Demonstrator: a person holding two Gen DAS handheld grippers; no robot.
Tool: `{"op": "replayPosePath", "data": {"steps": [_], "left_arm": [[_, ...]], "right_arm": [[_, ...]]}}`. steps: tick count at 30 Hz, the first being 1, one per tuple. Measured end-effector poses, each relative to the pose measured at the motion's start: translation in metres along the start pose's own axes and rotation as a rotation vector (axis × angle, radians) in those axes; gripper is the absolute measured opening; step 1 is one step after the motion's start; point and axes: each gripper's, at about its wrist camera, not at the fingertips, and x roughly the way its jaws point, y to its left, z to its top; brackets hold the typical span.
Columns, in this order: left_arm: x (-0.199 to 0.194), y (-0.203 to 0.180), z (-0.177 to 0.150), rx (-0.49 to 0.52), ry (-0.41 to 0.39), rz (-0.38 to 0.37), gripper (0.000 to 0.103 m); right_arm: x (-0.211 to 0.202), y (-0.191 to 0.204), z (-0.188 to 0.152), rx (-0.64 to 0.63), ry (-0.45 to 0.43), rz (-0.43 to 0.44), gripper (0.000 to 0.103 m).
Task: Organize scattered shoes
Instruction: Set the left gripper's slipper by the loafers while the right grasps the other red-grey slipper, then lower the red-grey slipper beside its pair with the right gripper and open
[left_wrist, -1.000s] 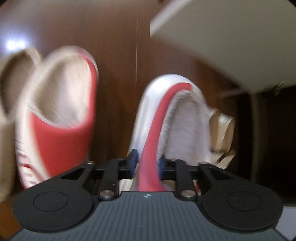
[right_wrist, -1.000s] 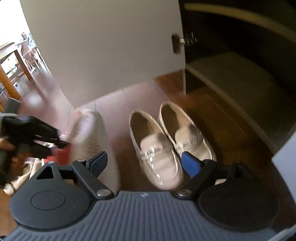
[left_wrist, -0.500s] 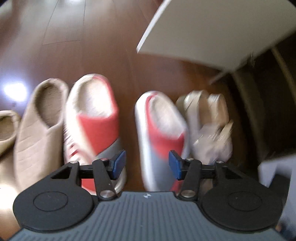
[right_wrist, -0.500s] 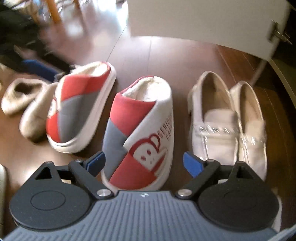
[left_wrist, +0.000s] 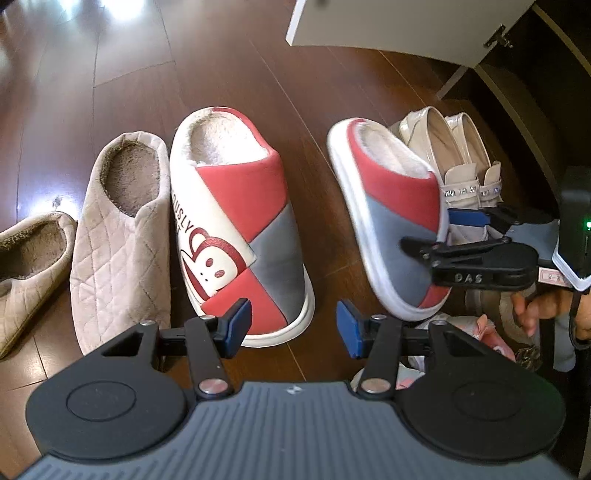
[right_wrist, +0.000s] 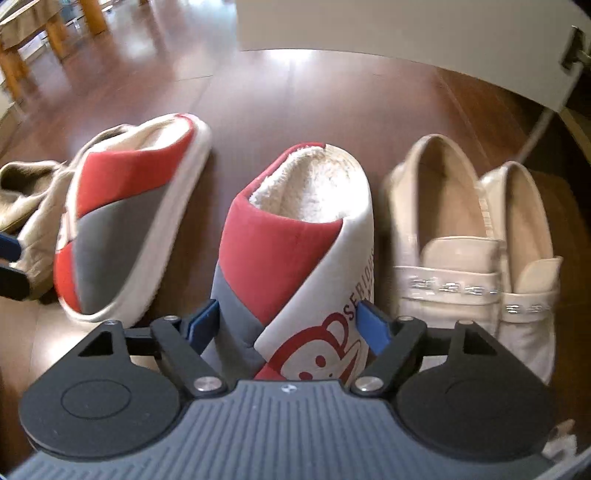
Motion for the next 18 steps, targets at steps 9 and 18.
{"op": "replayPosePath", "data": {"steps": [9, 18], "left_arm": [[0.004, 0.011, -0.007, -0.002, 0.018, 0.016, 0.055], [0.022, 0.034, -0.028, 0.012, -0.013, 0.059, 0.055]], "right_arm": [[-0.003, 0.0, 0.005, -0.027, 0.021, -0.004, 0.084], [-0.057, 0.049, 0.044, -0.103, -0.15, 0.108, 0.084]]}}
